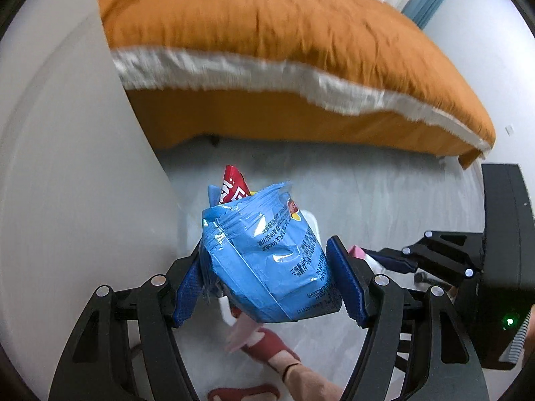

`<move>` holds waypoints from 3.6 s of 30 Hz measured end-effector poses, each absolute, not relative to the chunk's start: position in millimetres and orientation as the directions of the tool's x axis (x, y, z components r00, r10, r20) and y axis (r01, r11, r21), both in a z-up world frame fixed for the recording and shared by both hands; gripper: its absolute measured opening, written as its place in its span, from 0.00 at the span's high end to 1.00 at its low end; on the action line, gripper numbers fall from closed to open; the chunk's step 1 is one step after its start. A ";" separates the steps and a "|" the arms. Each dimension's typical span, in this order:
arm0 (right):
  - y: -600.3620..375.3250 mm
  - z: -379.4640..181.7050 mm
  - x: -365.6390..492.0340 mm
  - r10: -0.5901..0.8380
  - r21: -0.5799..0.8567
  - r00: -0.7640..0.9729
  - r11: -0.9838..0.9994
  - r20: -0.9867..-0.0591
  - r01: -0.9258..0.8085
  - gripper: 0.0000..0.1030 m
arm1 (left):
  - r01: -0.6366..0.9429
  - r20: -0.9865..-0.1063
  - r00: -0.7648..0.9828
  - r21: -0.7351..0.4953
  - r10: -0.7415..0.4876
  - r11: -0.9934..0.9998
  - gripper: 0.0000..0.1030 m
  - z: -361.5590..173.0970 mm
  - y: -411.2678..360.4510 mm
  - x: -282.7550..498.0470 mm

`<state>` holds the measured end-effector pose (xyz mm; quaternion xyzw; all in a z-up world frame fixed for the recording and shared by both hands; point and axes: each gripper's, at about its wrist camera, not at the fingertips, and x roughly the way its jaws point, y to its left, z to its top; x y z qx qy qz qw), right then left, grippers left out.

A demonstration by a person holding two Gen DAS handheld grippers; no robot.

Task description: Collect trash

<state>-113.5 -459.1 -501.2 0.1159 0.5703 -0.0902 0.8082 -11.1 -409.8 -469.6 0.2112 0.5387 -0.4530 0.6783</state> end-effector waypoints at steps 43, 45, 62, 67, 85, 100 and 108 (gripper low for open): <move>-449.5 -325.4 -126.9 -0.228 -0.060 0.464 0.935 -0.856 0.350 0.05 | 0.772 -0.848 0.178 -0.195 -0.500 0.604 0.05 -297.5 -369.1 -33.6; -447.4 -296.0 -126.0 -0.245 -0.071 0.501 0.938 -0.830 0.340 0.05 | 0.762 -0.826 0.223 -0.184 -0.518 0.621 0.05 -266.4 -359.1 -31.9; -380.2 -118.6 -74.6 -0.120 -0.023 0.812 0.991 -0.571 0.130 0.05 | 0.509 -0.613 0.659 -0.064 -0.437 0.858 0.05 -92.9 -232.2 -4.3; -341.3 -91.6 -48.7 -0.054 -0.017 0.845 0.998 -0.533 0.053 0.05 | 0.424 -0.557 0.733 -0.074 -0.391 0.902 0.05 -59.2 -181.4 7.0; -228.7 -48.9 -18.6 0.087 -0.060 0.888 0.990 -0.452 -0.128 0.05 | 0.158 -0.489 0.866 0.071 -0.104 0.985 0.05 -15.2 -79.1 -0.8; -209.1 -41.0 -7.4 0.102 -0.044 0.884 0.989 -0.457 -0.138 0.05 | 0.027 -0.465 0.885 0.001 -0.023 1.000 0.05 -12.8 -32.6 -2.5; -200.5 -39.2 -7.1 0.105 -0.054 0.885 0.988 -0.453 -0.144 0.05 | 0.006 -0.452 0.892 0.024 0.006 1.000 0.05 -10.7 -28.5 -3.8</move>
